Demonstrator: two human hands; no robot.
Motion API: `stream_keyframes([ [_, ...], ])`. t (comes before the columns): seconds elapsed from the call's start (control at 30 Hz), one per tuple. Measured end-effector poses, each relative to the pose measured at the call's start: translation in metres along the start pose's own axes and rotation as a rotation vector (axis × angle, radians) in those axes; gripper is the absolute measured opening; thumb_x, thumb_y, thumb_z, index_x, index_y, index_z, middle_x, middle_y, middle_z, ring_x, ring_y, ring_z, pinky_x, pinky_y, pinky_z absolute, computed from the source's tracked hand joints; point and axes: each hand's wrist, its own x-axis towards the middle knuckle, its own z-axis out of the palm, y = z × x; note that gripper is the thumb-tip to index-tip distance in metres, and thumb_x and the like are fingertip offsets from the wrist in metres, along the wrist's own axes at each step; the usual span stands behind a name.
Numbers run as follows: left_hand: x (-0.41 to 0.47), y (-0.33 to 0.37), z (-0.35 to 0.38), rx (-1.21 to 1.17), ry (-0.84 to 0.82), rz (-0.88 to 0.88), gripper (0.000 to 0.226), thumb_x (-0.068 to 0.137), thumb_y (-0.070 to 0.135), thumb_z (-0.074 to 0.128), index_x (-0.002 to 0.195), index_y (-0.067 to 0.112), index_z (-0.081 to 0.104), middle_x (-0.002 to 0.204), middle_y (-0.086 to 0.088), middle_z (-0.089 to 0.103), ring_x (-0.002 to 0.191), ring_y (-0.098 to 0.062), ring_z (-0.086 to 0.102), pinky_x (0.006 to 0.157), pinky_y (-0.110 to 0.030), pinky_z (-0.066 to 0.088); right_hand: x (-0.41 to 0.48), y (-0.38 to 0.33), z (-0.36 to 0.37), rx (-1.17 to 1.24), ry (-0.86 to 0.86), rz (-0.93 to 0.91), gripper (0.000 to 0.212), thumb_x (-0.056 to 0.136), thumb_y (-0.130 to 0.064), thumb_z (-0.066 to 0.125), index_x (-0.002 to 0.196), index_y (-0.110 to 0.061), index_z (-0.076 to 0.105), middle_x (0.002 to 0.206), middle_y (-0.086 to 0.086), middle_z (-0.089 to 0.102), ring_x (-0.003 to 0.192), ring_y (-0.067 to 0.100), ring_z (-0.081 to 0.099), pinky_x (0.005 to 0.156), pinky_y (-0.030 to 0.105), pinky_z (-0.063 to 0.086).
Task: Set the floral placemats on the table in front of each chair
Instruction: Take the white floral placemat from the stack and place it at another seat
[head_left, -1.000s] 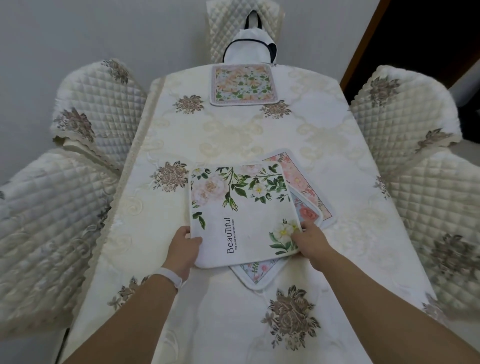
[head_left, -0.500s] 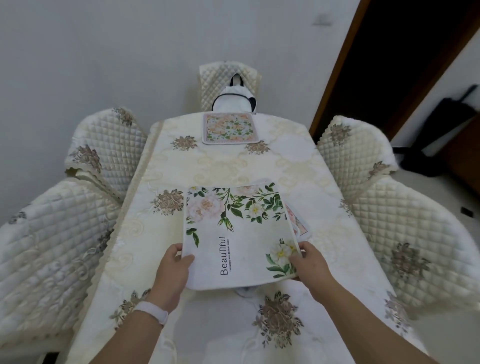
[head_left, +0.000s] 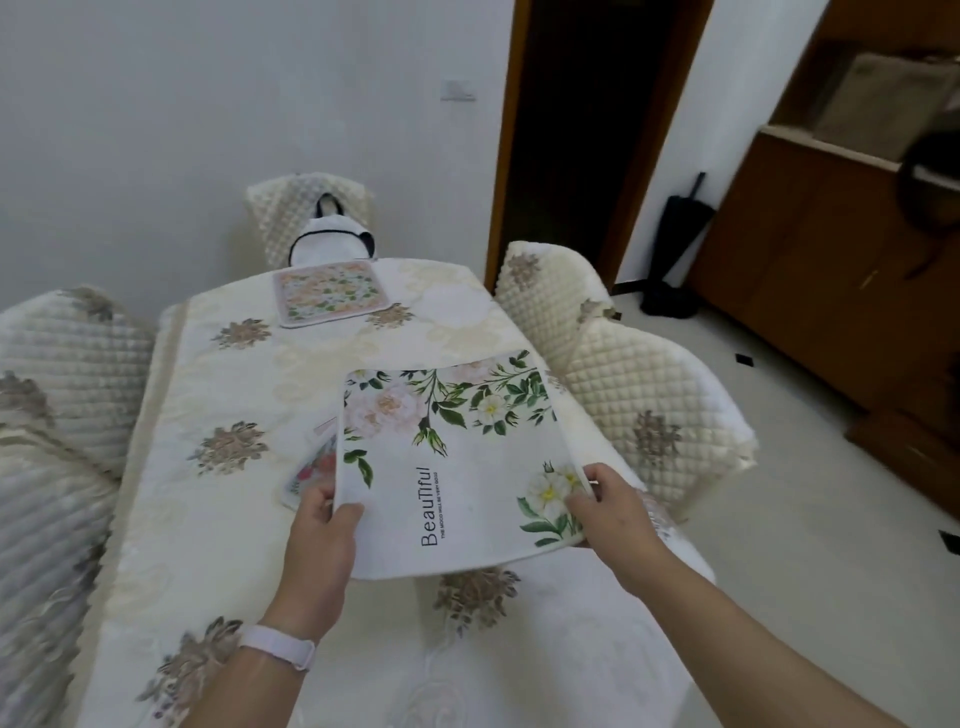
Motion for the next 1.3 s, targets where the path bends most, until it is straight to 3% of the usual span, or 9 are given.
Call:
stream_keyframes([
  [0.2, -0.045, 0.010, 0.036, 0.046, -0.080, 0.030, 0.020, 0.093, 0.001, 0.052, 0.101, 0.018, 0.059, 0.107, -0.012, 0.068, 0.096, -0.032, 0.066, 0.071, -0.041, 0.053, -0.021, 0.015, -0.059, 0.061, 0.034, -0.043, 0.018, 0.090, -0.004, 0.056, 0.090, -0.021, 0.063, 0.089, 0.010, 0.071, 0.079, 0.029, 0.072, 0.055, 0.034, 0.060],
  [0.33, -0.080, 0.017, 0.074, 0.092, -0.099, 0.047, 0.019, 0.092, 0.001, 0.053, 0.101, 0.017, 0.058, 0.106, -0.011, 0.069, 0.094, -0.031, 0.068, 0.071, -0.043, 0.055, -0.035, 0.029, -0.111, 0.114, 0.038, -0.085, 0.020, 0.090, -0.003, 0.057, 0.090, -0.021, 0.064, 0.088, 0.008, 0.072, 0.076, 0.027, 0.073, 0.057, 0.039, 0.063],
  [0.43, -0.112, 0.017, 0.122, 0.121, -0.125, 0.061, 0.017, 0.092, 0.003, 0.054, 0.101, 0.016, 0.057, 0.102, -0.007, 0.070, 0.084, -0.025, 0.071, 0.059, -0.034, 0.055, -0.048, 0.047, -0.166, 0.150, 0.068, -0.098, 0.021, 0.090, -0.005, 0.057, 0.093, -0.025, 0.063, 0.092, 0.007, 0.071, 0.076, 0.025, 0.073, 0.053, 0.033, 0.060],
  [0.57, -0.158, 0.009, 0.204, 0.128, -0.197, 0.073, 0.018, 0.092, 0.003, 0.053, 0.103, 0.017, 0.055, 0.088, 0.003, 0.076, 0.073, -0.020, 0.074, 0.054, -0.036, 0.058, -0.062, 0.080, -0.257, 0.150, 0.156, -0.111, 0.020, 0.090, -0.008, 0.058, 0.090, -0.027, 0.063, 0.088, 0.004, 0.069, 0.071, 0.020, 0.071, 0.049, 0.026, 0.057],
  [0.73, -0.208, -0.005, 0.304, 0.115, -0.258, 0.111, 0.019, 0.092, 0.000, 0.051, 0.097, 0.018, 0.056, 0.085, -0.001, 0.076, 0.068, -0.017, 0.073, 0.048, -0.029, 0.053, -0.080, 0.118, -0.359, 0.205, 0.260, -0.106, 0.023, 0.088, -0.007, 0.058, 0.084, -0.029, 0.064, 0.080, -0.001, 0.071, 0.059, 0.009, 0.070, 0.047, 0.027, 0.056],
  [0.87, -0.233, -0.011, 0.375, 0.132, -0.340, 0.127, 0.020, 0.093, -0.002, 0.050, 0.098, 0.017, 0.054, 0.087, 0.000, 0.074, 0.066, -0.012, 0.071, 0.052, -0.029, 0.052, -0.095, 0.142, -0.427, 0.231, 0.337, -0.094, 0.024, 0.087, -0.008, 0.057, 0.084, -0.030, 0.063, 0.082, 0.000, 0.073, 0.069, 0.018, 0.073, 0.053, 0.034, 0.060],
  [1.0, -0.242, -0.013, 0.442, 0.143, -0.444, 0.136, 0.019, 0.092, -0.002, 0.051, 0.096, 0.016, 0.054, 0.086, 0.000, 0.076, 0.067, -0.012, 0.071, 0.049, -0.025, 0.052, -0.098, 0.163, -0.483, 0.255, 0.439, -0.086, 0.023, 0.090, -0.008, 0.056, 0.086, -0.030, 0.063, 0.086, 0.000, 0.073, 0.070, 0.015, 0.073, 0.050, 0.026, 0.057],
  [1.1, -0.243, -0.018, 0.491, 0.134, -0.511, 0.126, 0.020, 0.091, -0.003, 0.053, 0.094, 0.017, 0.056, 0.087, 0.002, 0.076, 0.071, -0.013, 0.072, 0.058, -0.030, 0.053, -0.095, 0.178, -0.516, 0.287, 0.511, -0.064, 0.023, 0.091, -0.007, 0.056, 0.087, -0.029, 0.063, 0.087, 0.001, 0.073, 0.066, 0.012, 0.073, 0.047, 0.024, 0.055],
  [1.3, -0.230, -0.037, 0.589, 0.131, -0.635, 0.057, 0.019, 0.093, -0.002, 0.052, 0.099, 0.016, 0.055, 0.088, -0.001, 0.077, 0.071, -0.020, 0.074, 0.053, -0.028, 0.056, -0.068, 0.201, -0.578, 0.309, 0.614, 0.013, 0.028, 0.091, -0.007, 0.057, 0.085, -0.034, 0.064, 0.085, -0.002, 0.075, 0.072, 0.017, 0.075, 0.059, 0.041, 0.063],
])
